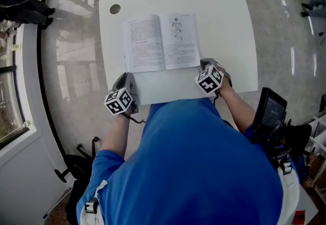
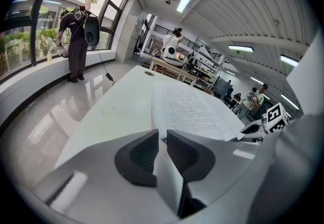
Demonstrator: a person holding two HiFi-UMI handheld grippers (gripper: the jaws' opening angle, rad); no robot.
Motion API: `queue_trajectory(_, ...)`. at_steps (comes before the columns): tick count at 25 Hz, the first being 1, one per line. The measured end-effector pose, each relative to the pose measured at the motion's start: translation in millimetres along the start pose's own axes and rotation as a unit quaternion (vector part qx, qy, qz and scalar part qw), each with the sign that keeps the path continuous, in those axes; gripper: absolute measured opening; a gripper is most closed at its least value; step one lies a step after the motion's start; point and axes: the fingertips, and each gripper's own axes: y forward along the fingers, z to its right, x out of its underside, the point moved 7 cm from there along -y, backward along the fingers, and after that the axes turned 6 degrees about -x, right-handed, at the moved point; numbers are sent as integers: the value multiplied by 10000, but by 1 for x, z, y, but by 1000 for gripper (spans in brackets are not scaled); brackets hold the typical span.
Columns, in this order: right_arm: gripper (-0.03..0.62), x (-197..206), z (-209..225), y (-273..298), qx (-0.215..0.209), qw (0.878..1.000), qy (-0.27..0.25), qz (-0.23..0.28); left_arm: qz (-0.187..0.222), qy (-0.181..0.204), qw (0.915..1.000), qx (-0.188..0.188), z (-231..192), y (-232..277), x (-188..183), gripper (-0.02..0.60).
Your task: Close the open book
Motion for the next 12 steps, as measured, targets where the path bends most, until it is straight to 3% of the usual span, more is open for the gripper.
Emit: queue_trajectory(12, 3, 1, 14, 1, 121, 9999, 37, -22, 208, 548, 9981, 187, 20, -9, -8, 74)
